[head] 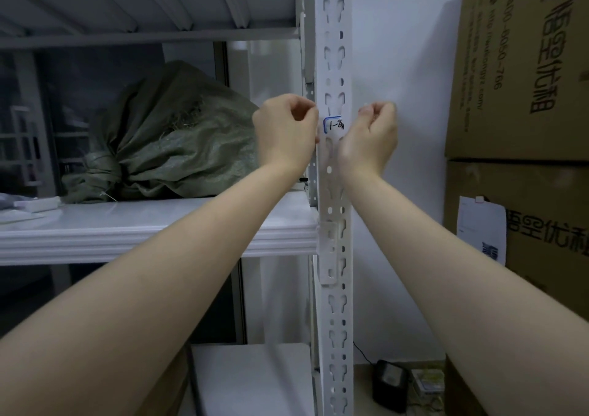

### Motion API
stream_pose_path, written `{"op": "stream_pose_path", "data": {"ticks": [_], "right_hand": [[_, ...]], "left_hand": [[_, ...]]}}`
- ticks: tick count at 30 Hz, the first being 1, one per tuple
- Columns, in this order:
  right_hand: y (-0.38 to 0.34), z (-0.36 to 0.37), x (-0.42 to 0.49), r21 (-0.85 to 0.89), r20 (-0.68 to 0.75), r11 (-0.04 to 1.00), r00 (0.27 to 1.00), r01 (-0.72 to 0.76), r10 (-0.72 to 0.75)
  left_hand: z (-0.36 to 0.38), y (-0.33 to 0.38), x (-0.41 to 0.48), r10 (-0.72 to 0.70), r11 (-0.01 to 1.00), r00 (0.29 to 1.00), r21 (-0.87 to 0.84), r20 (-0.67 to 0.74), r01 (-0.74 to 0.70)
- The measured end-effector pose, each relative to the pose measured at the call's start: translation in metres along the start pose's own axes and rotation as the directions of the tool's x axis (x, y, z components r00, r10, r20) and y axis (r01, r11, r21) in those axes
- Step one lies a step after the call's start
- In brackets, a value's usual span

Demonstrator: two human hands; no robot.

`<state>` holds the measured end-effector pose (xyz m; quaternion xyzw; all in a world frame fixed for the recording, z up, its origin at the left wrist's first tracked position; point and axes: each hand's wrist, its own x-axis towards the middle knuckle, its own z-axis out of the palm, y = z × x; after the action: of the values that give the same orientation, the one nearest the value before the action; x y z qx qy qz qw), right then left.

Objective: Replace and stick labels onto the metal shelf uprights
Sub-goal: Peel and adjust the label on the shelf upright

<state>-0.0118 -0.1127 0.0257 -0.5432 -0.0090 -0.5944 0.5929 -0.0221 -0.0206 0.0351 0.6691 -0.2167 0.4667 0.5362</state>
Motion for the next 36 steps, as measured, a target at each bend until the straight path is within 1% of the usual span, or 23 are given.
{"op": "stream_pose_path", "data": {"ticks": [1, 3, 4, 5, 6, 8, 13, 19, 23, 29, 36], "right_hand": [[0.001, 0.002, 0.001, 0.013, 0.007, 0.996, 0.996, -0.085, 0.085], [0.004, 0.004, 0.002, 0.037, 0.050, 0.961, 0.961, -0.275, 0.273], [0.005, 0.004, 0.001, 0.005, 0.073, 0.942, 0.939, -0.337, 0.335], [0.008, 0.005, -0.001, -0.043, 0.081, 0.933, 0.929, -0.359, 0.361], [0.009, 0.004, -0.003, -0.075, 0.077, 0.933, 0.931, -0.353, 0.358], [0.011, 0.005, -0.005, -0.080, 0.053, 0.949, 0.949, -0.306, 0.311], [0.011, 0.005, -0.008, -0.079, 0.052, 0.965, 0.966, -0.250, 0.254], [0.010, 0.003, -0.009, -0.051, 0.082, 0.971, 0.968, -0.234, 0.238], [0.012, 0.003, -0.010, -0.064, 0.087, 0.974, 0.971, -0.219, 0.224], [0.013, 0.003, -0.010, -0.073, 0.078, 0.980, 0.979, -0.184, 0.189], [0.014, 0.002, -0.010, -0.065, 0.081, 0.980, 0.978, -0.187, 0.192]], "left_hand": [[0.001, -0.004, 0.001, 0.040, 0.997, 0.999, 0.069, 0.004, -0.040], [0.004, -0.012, 0.002, 0.103, 0.978, 0.995, 0.182, 0.012, -0.103], [0.006, -0.015, 0.002, 0.133, 0.968, 0.991, 0.214, 0.009, -0.132], [0.007, -0.017, 0.001, 0.170, 0.959, 0.985, 0.229, 0.006, -0.167], [0.009, -0.019, 0.001, 0.215, 0.950, 0.977, 0.232, 0.002, -0.209], [0.013, -0.024, -0.001, 0.288, 0.931, 0.958, 0.235, 0.002, -0.281], [0.024, -0.030, -0.007, 0.327, 0.928, 0.943, 0.204, -0.054, -0.310], [0.030, -0.029, -0.011, 0.320, 0.933, 0.941, 0.209, -0.114, -0.292], [0.032, -0.031, -0.013, 0.332, 0.927, 0.935, 0.226, -0.124, -0.299], [0.036, -0.030, -0.018, 0.321, 0.938, 0.932, 0.191, -0.167, -0.288], [0.033, -0.027, -0.014, 0.330, 0.919, 0.939, 0.261, -0.098, -0.296]]}}
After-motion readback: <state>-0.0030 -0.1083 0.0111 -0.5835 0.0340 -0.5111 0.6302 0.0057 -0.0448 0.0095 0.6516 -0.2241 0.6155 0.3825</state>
